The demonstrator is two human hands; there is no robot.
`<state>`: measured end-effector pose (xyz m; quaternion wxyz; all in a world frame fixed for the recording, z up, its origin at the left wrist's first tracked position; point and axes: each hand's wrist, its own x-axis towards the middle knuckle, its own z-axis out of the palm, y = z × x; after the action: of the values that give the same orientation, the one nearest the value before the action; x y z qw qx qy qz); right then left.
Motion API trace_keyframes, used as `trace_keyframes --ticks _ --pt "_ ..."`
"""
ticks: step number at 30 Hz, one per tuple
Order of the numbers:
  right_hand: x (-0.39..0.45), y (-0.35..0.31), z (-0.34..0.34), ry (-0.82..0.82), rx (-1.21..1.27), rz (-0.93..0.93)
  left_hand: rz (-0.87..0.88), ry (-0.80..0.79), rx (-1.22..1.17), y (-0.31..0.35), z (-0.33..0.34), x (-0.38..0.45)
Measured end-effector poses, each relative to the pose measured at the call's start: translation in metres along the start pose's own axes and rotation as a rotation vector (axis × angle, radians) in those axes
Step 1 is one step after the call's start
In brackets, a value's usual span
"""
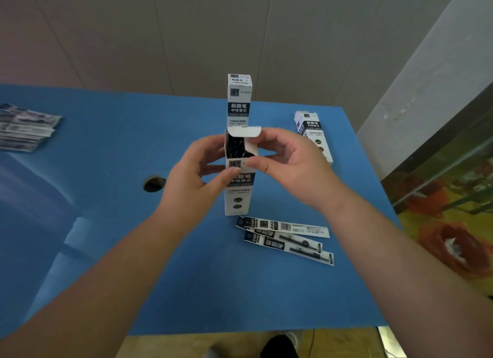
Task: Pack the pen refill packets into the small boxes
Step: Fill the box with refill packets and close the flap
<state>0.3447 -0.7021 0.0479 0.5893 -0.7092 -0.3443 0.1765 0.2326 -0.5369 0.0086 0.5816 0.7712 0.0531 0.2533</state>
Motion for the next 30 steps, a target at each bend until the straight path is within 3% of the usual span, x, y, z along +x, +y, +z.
trace_keyframes --ticks 6,13,17,24,30 --pt "0.001 0.001 0.000 -0.001 -0.052 -0.126 0.031 0.009 0.051 0.005 -0.002 0.001" --pt "0.000 0.005 -0.003 -0.004 -0.052 -0.038 0.077 -0.006 0.034 0.004 0.000 0.000" --pt "0.001 -0.001 -0.005 -0.048 -0.101 -0.108 0.086 -0.037 0.111 0.006 -0.002 0.002" --pt "-0.003 -0.010 0.002 0.115 0.066 -0.156 0.037 -0.048 0.117 0.009 -0.002 0.004" --pt "-0.005 -0.009 0.004 0.071 -0.090 -0.211 0.016 -0.056 0.049 0.020 -0.005 0.002"
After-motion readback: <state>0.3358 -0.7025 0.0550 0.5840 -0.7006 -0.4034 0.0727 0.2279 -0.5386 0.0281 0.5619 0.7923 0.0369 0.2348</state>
